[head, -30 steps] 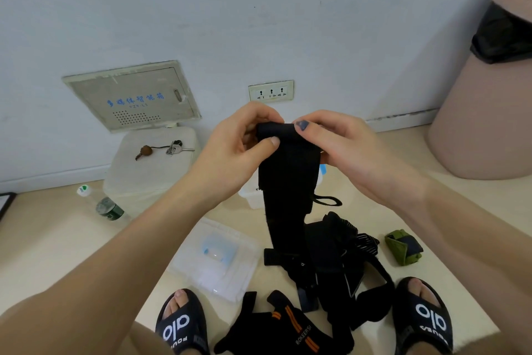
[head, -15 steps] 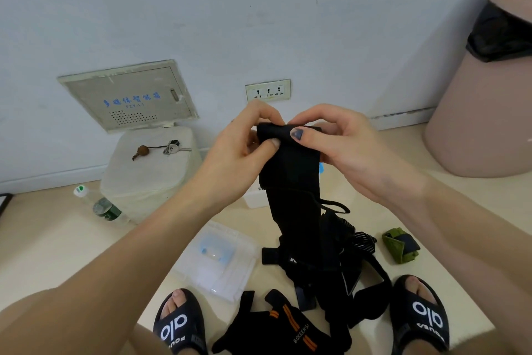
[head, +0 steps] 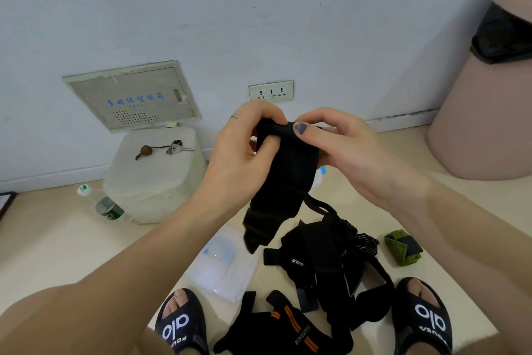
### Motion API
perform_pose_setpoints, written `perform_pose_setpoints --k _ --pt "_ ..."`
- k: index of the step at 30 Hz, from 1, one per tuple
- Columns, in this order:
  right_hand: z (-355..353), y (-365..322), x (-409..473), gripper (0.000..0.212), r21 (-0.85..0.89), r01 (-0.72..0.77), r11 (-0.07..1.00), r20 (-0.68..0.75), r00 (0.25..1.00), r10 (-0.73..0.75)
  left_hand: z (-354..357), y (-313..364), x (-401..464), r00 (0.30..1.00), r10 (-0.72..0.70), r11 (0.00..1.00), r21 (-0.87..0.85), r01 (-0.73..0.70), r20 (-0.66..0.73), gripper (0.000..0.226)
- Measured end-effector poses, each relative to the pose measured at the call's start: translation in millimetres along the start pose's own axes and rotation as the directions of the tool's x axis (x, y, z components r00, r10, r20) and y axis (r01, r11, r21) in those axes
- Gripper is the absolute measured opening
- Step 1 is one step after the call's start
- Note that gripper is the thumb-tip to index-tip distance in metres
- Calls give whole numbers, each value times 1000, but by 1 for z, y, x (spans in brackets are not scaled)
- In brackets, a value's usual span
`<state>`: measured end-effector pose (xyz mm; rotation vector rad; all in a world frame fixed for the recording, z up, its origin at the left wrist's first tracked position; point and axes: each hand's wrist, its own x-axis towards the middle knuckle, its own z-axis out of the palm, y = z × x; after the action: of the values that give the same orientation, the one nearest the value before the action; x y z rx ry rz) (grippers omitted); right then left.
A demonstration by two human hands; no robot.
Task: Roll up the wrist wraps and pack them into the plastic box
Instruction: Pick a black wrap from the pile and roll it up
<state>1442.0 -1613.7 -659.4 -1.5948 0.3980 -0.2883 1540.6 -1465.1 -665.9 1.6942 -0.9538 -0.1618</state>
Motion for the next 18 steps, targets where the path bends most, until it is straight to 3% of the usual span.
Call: perform_pose_setpoints --k 5,12,18 --pt "-1 3 0 9 174 -47 984 42 998 40 -2 -1 2 995 -89 977 -192 94 36 36" --pt "-1 3 0 19 229 -24 973 31 999 18 -10 -1 7 962 -190 900 -357 251 198 12" --pt "-1 0 -2 22 302 -21 953 11 1000 19 -8 3 3 963 -155 938 -274 214 222 12"
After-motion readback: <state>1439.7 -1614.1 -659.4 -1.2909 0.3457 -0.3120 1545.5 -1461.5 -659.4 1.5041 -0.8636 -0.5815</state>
